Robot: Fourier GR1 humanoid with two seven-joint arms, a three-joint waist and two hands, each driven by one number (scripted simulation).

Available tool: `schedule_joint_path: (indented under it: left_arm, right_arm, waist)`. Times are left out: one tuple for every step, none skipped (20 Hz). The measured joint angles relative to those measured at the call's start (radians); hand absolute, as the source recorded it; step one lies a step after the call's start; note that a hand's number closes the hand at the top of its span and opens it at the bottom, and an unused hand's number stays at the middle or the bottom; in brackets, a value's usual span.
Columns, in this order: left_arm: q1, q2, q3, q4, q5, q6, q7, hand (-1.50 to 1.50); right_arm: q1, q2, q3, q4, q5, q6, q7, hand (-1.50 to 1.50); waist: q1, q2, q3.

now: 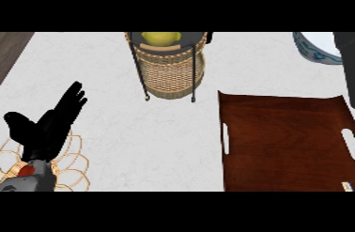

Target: Pick the lemon from the tray and place it in the tiered basket

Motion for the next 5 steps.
schedule_joint_path:
  left_arm:
    - [0.001,-0.002,-0.002,-0.007,-0.003,0.003,0.003,0.00]
    - [-0.003,-0.005,-0.003,-0.011,-0.006,0.008,0.009,0.00]
    - [0.002,-0.004,-0.003,-0.024,-0.004,0.005,0.015,0.00]
    - [0.013,-0.005,-0.002,-0.019,-0.005,0.000,0.000,0.00]
    - [0.014,-0.007,-0.002,-0.023,-0.005,-0.001,0.003,0.00]
  right_arm:
    - [0.003,-0.034,-0.010,0.007,-0.008,0.028,0.003,-1.50]
    - [0.015,-0.057,-0.018,0.015,-0.015,0.050,-0.007,-1.50]
    - [0.020,-0.076,-0.026,0.022,-0.022,0.069,-0.016,-1.50]
    - [0.027,-0.095,-0.031,0.026,-0.028,0.088,-0.019,-1.50]
    - [0.031,-0.116,-0.037,0.036,-0.033,0.108,-0.021,-1.50]
  waist:
    - [0.000,0.000,0.000]
    - [0.001,0.000,0.000]
    - [0.002,0.000,0.000]
    - [0.002,0.000,0.000]
    - [0.003,0.000,0.000]
